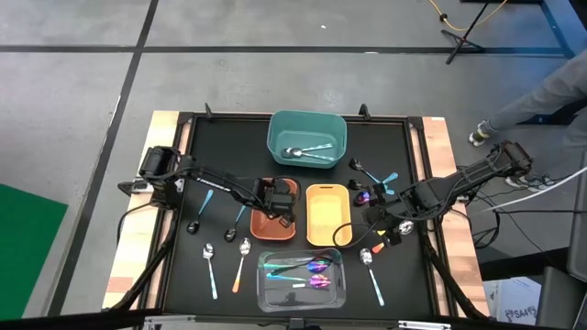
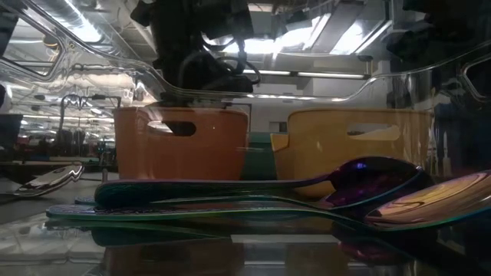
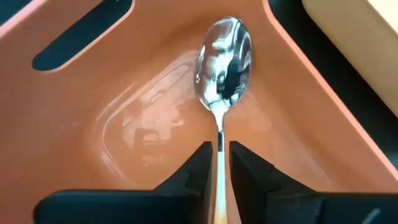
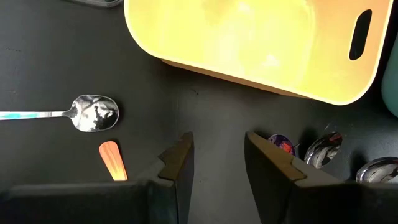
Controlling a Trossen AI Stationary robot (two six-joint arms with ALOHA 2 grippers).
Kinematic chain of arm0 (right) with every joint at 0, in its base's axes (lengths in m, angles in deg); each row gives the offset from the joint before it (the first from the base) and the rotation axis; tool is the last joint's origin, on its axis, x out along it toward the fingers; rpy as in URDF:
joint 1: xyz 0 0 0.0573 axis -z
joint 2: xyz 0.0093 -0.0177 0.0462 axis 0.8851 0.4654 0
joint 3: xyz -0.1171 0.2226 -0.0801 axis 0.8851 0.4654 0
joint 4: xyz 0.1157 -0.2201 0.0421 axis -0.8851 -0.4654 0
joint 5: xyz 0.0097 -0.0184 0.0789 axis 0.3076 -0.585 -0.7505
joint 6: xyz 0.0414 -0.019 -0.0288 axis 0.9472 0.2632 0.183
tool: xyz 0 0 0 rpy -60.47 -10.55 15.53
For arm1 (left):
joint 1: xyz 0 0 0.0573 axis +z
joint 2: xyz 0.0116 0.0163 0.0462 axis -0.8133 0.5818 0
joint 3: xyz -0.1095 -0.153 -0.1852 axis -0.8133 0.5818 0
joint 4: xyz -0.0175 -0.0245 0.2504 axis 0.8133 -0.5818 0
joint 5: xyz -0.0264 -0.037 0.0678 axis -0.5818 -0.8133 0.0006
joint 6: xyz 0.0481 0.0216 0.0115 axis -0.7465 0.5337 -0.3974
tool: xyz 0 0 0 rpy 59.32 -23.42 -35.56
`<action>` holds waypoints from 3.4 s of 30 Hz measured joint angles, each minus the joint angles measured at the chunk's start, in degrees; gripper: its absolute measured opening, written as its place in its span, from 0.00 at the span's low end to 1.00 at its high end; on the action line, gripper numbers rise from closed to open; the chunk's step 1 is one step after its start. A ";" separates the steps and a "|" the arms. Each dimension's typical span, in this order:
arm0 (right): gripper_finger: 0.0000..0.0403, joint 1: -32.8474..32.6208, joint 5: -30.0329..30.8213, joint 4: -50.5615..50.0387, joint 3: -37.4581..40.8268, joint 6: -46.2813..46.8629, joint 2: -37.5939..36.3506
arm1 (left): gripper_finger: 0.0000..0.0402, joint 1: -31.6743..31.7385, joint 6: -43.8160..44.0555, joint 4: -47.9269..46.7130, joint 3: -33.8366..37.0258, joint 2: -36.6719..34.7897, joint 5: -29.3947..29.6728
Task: Sort silverware by color (type)
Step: Put the orange spoon into the orange bin, then put the light blue spoon into the yellow bin
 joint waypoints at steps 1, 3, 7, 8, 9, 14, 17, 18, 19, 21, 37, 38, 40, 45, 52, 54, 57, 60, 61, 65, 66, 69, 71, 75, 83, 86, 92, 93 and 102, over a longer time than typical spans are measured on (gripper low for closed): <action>0.32 0.00 0.00 0.00 0.00 0.00 0.00 | 0.14 0.00 0.00 0.00 0.00 0.00 0.00; 0.32 0.00 0.00 0.00 0.00 0.00 0.00 | 0.15 0.00 0.00 0.00 0.00 0.00 -0.01; 0.32 0.00 0.00 0.00 0.00 0.00 0.00 | 0.17 0.00 0.02 0.00 0.00 0.00 0.10; 0.32 0.00 0.00 0.00 0.00 0.00 0.00 | 0.17 0.00 0.02 0.00 0.00 0.00 0.11; 0.32 0.00 0.00 0.00 0.00 0.00 0.00 | 0.18 0.00 0.04 0.00 0.00 0.00 0.11; 0.32 0.00 0.00 0.00 0.00 0.00 0.00 | 0.18 0.00 0.14 0.02 0.00 -0.01 0.13; 0.32 0.00 0.00 0.00 0.00 0.00 0.00 | 0.18 0.00 0.18 0.02 0.00 -0.01 0.15; 0.32 0.00 0.00 0.00 0.00 0.00 0.00 | 0.18 0.00 0.19 0.02 0.00 -0.02 0.15; 0.32 0.00 0.00 0.00 0.00 0.00 0.00 | 0.18 0.00 0.18 0.04 0.00 -0.02 0.17; 0.32 0.00 0.00 0.00 0.00 0.00 0.00 | 0.18 0.00 0.19 0.08 0.00 -0.02 0.17; 0.32 0.00 -0.04 -0.63 0.00 6.40 0.00 | 0.18 0.00 -0.13 0.87 0.00 -0.07 0.17; 0.32 0.00 -0.04 -0.63 0.00 6.42 0.00 | 0.18 0.00 -0.15 0.87 0.00 -0.15 0.17; 0.32 0.00 -0.04 -0.63 0.00 6.49 0.00 | 0.18 0.02 -0.17 0.89 0.00 -0.38 0.16; 0.32 0.00 -0.04 -0.61 0.00 6.52 0.00 | 0.18 -0.03 -0.20 1.14 0.00 -1.96 0.13; 0.32 0.02 -0.02 -0.48 0.00 6.54 -0.02 | 0.18 -0.13 -1.57 1.31 -0.02 -6.45 -0.46; 0.32 0.01 -0.06 -0.42 0.00 6.54 -0.02 | 0.18 -0.22 -2.05 1.31 -0.02 -8.11 -0.48; 0.32 0.00 -0.04 -0.42 0.00 6.55 -0.02 | 0.18 -0.36 -3.21 1.23 -0.02 -10.83 -0.52; 0.32 0.00 -0.04 -0.40 0.00 6.55 -0.02 | 0.18 -0.66 -3.94 1.08 -0.07 -13.41 -0.46; 0.32 0.00 -0.02 -0.44 0.00 6.55 -0.02 | 0.18 -0.81 -4.63 1.02 -0.07 -14.22 -0.44; 0.32 0.00 -0.04 -0.39 0.00 6.56 -0.02 | 0.18 -1.71 -6.05 0.78 -0.07 -17.67 -0.73; 0.32 0.00 -0.04 -0.41 0.00 6.56 -0.02 | 0.18 -1.88 -6.05 0.56 -0.07 -18.58 -1.19; 0.32 0.00 -0.03 -0.42 0.00 6.56 -0.02 | 0.18 -2.64 -6.05 -1.52 -0.07 -21.16 -1.56; 0.32 0.00 -0.04 -0.43 0.00 6.56 -0.02 | 0.18 -3.24 -5.86 -4.79 -0.07 -22.83 -1.59; 0.32 0.00 -0.04 -0.35 0.00 6.56 -0.02 | 0.18 -4.41 -2.47 -13.40 -0.07 -25.67 -1.49; 0.32 0.00 -0.02 -0.15 0.00 6.56 -0.02 | 0.18 -7.07 4.70 -28.49 -0.06 -25.89 -1.31; 0.32 0.00 -0.02 -0.11 0.00 6.55 -0.02 | 0.18 -7.86 5.03 -28.26 1.09 -25.68 -1.22; 0.32 0.00 -0.02 0.00 0.00 6.55 -0.02 | 0.18 -7.96 6.92 -24.78 8.01 -25.75 -3.10; 0.32 0.00 -0.02 0.02 0.00 6.54 -0.02 | 0.18 -7.96 7.34 -23.56 9.48 -25.72 -3.43; 0.32 0.00 -0.02 0.11 0.00 6.54 -0.02 | 0.18 -7.93 8.29 -5.33 22.69 -25.68 -7.67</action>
